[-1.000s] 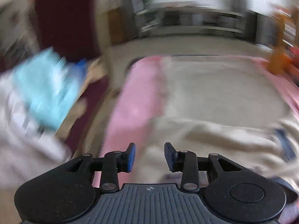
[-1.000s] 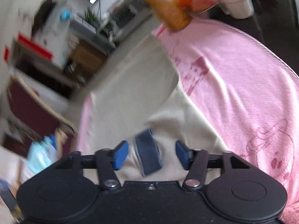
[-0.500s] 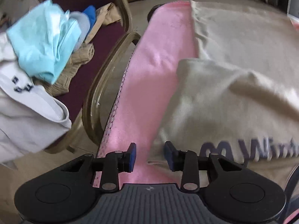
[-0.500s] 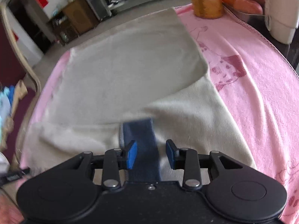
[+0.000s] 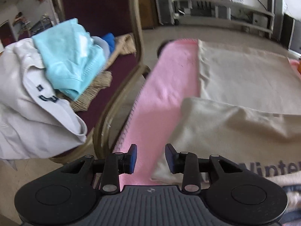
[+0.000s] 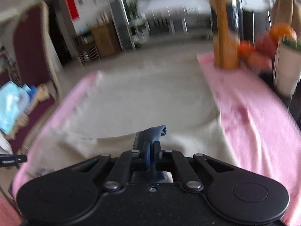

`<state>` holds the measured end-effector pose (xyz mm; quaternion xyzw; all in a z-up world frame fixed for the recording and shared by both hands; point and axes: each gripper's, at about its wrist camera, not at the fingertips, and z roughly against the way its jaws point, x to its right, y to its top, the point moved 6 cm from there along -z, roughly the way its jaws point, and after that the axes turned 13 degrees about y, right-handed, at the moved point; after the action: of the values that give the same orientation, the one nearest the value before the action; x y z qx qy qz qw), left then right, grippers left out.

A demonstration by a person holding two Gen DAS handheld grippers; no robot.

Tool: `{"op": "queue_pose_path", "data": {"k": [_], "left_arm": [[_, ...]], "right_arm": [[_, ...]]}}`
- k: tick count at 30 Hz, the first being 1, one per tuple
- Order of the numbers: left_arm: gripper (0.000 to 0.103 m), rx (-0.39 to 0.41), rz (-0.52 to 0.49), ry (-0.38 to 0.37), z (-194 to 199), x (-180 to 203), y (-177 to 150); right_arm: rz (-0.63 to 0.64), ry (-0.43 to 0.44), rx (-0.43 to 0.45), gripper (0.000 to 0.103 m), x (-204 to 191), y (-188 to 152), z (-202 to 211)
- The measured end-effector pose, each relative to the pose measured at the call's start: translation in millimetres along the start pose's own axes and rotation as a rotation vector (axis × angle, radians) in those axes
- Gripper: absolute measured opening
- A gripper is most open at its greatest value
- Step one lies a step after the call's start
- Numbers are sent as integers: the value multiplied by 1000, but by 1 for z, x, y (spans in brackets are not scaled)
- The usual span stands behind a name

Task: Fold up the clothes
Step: 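Close the right tool on the navy cuff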

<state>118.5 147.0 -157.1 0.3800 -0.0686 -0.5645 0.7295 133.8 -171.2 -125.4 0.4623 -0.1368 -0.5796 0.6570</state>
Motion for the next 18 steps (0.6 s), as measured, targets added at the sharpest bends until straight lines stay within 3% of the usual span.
{"op": "queue_pose_path", "data": {"k": [3,7,18], "left_arm": [[34,34,45,-5,6,-6,5],[34,48,57,-11,9,-7,7],[34,52,-18,-18,10,11,2]], "right_arm": [[50,20,98,4,-14,12,25],[42,25,147,4,-12,23,44],[-145,-118,53,4,48,11,45]]}}
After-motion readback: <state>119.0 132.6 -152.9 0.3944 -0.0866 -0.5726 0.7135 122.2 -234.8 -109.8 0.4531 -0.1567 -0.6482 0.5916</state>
